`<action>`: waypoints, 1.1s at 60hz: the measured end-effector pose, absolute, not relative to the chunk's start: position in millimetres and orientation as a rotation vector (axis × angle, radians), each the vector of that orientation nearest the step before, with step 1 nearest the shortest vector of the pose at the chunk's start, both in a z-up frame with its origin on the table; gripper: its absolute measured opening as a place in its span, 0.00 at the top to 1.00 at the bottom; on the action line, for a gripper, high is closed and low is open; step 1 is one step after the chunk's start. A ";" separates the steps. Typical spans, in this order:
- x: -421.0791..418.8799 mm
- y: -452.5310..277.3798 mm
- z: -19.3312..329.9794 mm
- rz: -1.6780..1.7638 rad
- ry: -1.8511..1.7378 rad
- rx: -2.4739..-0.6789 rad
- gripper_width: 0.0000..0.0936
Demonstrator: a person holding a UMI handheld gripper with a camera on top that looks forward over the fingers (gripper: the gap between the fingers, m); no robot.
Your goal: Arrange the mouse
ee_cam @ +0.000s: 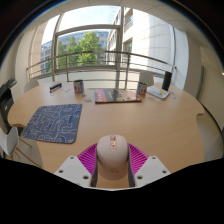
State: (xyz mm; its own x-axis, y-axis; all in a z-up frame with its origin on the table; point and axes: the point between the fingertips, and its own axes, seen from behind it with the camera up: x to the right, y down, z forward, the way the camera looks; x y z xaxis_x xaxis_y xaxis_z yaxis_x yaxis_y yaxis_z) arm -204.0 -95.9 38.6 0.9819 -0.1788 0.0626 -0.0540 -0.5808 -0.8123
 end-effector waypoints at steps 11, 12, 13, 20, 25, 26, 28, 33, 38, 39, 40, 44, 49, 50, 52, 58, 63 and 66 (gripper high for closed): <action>-223.4 -8.6 165.3 -0.172 0.153 -1.982 0.55; -229.6 0.9 175.0 -0.163 0.149 -1.965 0.55; -236.8 10.7 183.6 -0.150 0.146 -1.948 0.55; -301.5 71.4 212.7 -0.065 0.077 -1.889 0.55; -356.0 100.4 182.1 -0.002 0.032 -1.945 0.55; -365.8 104.8 173.4 0.014 0.028 -1.960 0.55; -383.2 112.2 152.9 0.038 0.018 -1.995 0.55; -419.0 120.8 93.2 0.076 -0.010 -2.099 0.55; -442.6 119.0 40.3 0.096 -0.035 -2.175 0.55; -445.9 119.3 33.8 0.099 -0.039 -2.184 0.55; -447.8 119.9 27.7 0.098 -0.044 -2.192 0.54; -451.9 121.4 6.7 0.098 -0.060 -2.221 0.52; -457.5 118.1 -8.7 0.093 -0.073 -2.256 0.45; -457.7 116.9 -9.8 0.091 -0.075 -2.264 0.44; -455.2 117.5 -7.3 0.086 -0.078 -2.263 0.38; -454.5 109.3 6.1 0.063 -0.089 -2.253 0.09; -451.7 96.0 30.2 0.037 -0.080 -2.234 0.09; -452.8 83.9 49.0 0.024 -0.081 -2.219 0.09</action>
